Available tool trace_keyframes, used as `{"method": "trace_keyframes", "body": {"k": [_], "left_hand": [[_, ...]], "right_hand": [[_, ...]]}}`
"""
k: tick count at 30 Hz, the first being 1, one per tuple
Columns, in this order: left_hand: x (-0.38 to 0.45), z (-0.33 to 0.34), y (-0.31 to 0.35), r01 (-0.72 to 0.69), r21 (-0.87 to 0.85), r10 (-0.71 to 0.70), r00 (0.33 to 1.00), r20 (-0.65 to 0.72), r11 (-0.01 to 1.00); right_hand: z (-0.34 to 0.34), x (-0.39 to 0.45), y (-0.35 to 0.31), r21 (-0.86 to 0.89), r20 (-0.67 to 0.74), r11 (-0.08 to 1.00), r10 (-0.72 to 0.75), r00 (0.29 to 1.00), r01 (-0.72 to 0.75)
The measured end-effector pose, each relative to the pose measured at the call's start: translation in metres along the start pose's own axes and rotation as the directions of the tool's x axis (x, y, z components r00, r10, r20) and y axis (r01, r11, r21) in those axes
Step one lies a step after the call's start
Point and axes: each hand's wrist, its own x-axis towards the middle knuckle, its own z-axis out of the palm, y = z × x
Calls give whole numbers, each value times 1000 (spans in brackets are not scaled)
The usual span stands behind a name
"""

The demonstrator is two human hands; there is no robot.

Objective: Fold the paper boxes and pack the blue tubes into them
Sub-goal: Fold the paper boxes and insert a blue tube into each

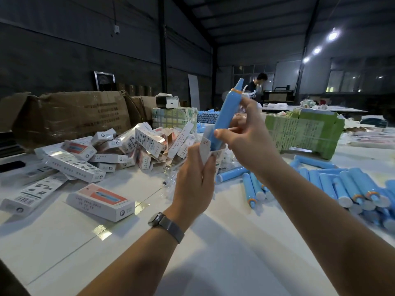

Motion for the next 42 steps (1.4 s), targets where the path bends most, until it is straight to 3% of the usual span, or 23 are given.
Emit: {"method": "trace_keyframes", "body": {"k": [8,17,20,24,27,30,32,35,42], "left_hand": [[1,-2,-4,33,42,-33,999,-12,999],[3,-5,-3,-14,30,13,999,32,999],[4,-5,-6,-17,21,18,1000,-8,1000],[6,-9,-12,33,21,-31,994,-101,999],[7,-10,-18,114,-9,-113,970,-217,993],[7,-10,-21,162,-39,-166,960,-227,986],[6,-11,-23,152,-28,-154,960,-234,988],[4,-10,-24,119,-43,-126,966,-227,992],[3,-8,-29,141,-91,-158,963,-217,986]], "right_hand": [[-1,-2,-6,-185,-39,961,-215,976,205],[-7,1,-6,-198,20,960,-197,980,197],[2,-4,-4,-163,66,974,-148,987,157],[19,-8,1,-312,132,924,-188,973,221],[19,-4,9,-262,-4,939,-232,973,223],[15,2,35,-315,-94,943,-139,986,103],[20,3,65,-453,8,891,37,999,-29],[38,2,105,-686,166,719,301,939,-109],[67,11,140,-815,149,576,303,941,-56]]}}
